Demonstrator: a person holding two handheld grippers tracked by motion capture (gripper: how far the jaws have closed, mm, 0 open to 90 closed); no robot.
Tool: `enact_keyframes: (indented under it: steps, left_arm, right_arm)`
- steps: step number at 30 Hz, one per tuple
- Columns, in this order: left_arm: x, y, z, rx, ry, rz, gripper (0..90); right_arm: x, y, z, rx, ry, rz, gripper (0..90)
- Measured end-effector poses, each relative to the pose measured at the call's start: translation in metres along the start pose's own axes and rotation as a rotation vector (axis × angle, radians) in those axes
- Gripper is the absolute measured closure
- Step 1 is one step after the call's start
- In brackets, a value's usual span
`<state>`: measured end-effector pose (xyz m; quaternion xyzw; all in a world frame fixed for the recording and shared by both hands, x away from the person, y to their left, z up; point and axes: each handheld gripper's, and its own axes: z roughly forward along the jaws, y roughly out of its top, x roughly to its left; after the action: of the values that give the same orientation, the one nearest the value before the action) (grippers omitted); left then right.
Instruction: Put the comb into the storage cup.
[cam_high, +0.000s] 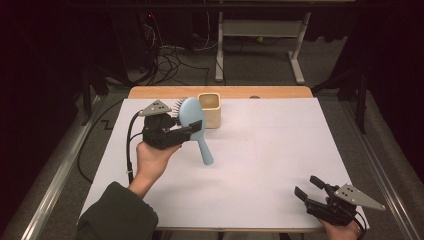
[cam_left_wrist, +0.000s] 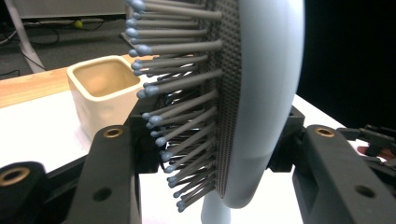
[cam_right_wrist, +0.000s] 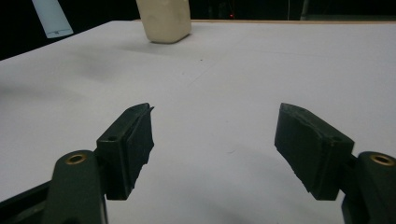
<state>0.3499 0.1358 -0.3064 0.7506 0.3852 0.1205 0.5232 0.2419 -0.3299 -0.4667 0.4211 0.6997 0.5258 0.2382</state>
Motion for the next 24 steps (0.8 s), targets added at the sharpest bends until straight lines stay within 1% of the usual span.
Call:
enact_keyframes:
  steps: [8,16,19,24]
  left_arm:
    - [0.004,0.009,0.003,0.003,0.016,0.005,50.7]
    - [0.008,0.019,0.012,0.016,0.034,0.006,50.6]
    - [0.011,0.021,0.015,0.021,0.036,-0.002,50.7]
    - [0.014,0.023,0.019,0.028,0.047,-0.004,50.6]
  right_arm:
    - [0.0,0.0,0.0,-0.003,-0.006,-0.007,29.2]
    - [0.001,0.0,0.0,-0.002,-0.007,-0.015,29.6]
    - [0.001,0.0,0.0,-0.005,-0.008,-0.015,29.5]
    - [0.001,0.0,-0.001,-0.005,-0.006,-0.013,29.5]
